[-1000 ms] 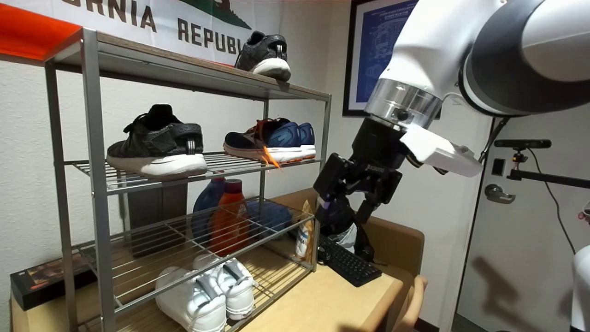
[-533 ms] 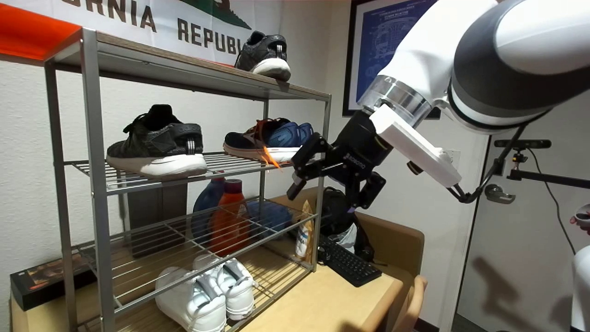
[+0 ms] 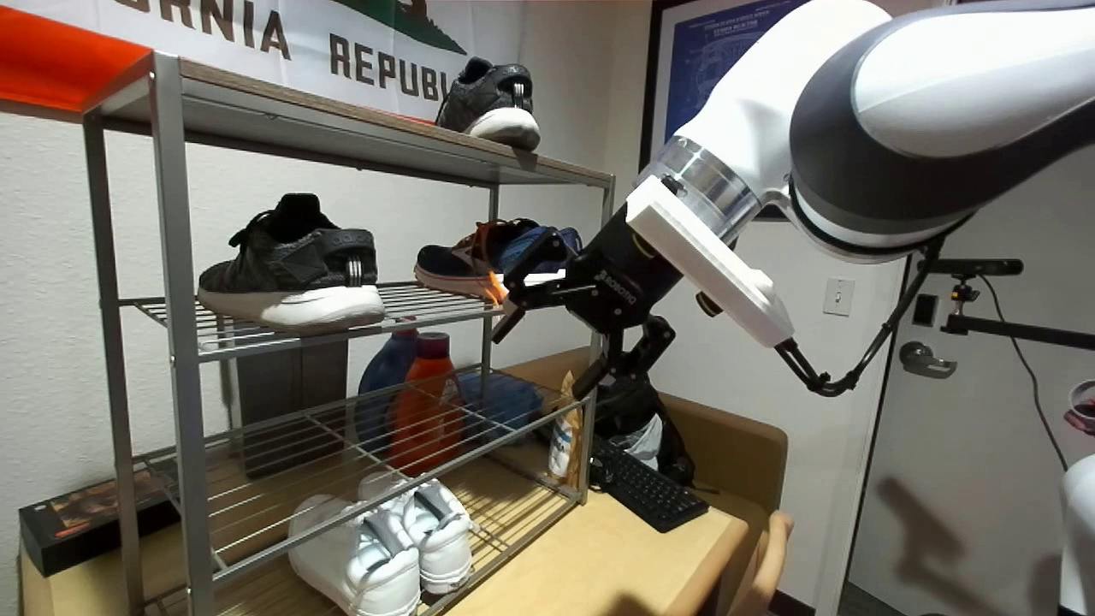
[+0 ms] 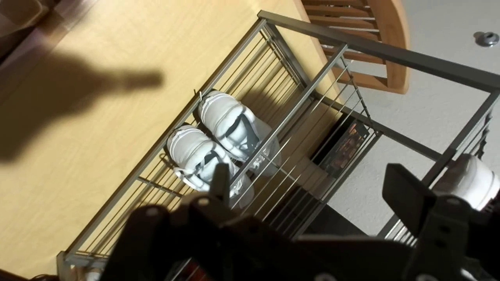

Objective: Put the black shoe on the lower rack on the upper rack

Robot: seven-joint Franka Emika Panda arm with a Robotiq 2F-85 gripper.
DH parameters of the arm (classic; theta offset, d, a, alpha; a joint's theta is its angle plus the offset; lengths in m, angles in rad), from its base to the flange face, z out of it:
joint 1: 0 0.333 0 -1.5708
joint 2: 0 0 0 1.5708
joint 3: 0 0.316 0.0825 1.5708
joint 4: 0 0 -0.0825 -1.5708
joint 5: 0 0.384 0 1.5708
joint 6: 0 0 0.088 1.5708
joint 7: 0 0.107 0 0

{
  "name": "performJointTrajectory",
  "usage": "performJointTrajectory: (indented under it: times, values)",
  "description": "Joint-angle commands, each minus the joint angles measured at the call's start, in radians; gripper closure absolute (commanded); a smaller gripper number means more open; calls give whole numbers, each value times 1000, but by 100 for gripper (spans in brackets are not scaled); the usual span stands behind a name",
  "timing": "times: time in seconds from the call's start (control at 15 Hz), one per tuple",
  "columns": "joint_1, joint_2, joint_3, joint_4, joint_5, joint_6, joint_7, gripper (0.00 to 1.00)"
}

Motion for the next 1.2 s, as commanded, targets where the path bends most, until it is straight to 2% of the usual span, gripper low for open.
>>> performJointTrajectory:
  times: [0.0, 0.27, 0.4, 0.73, 0.87, 1.13]
  values:
    - [18, 12, -11, 6, -15, 0, 6, 0]
    - [15, 26, 2, 16, -27, 2, 18, 0]
    - [10, 67, 25, 51, -7, 75, 52, 0]
    - [-17, 184, 103, 164, -8, 304, 248, 0]
    - [-23, 238, 124, 206, -20, 357, 319, 0]
    - [-34, 354, 129, 324, -31, 379, 443, 0]
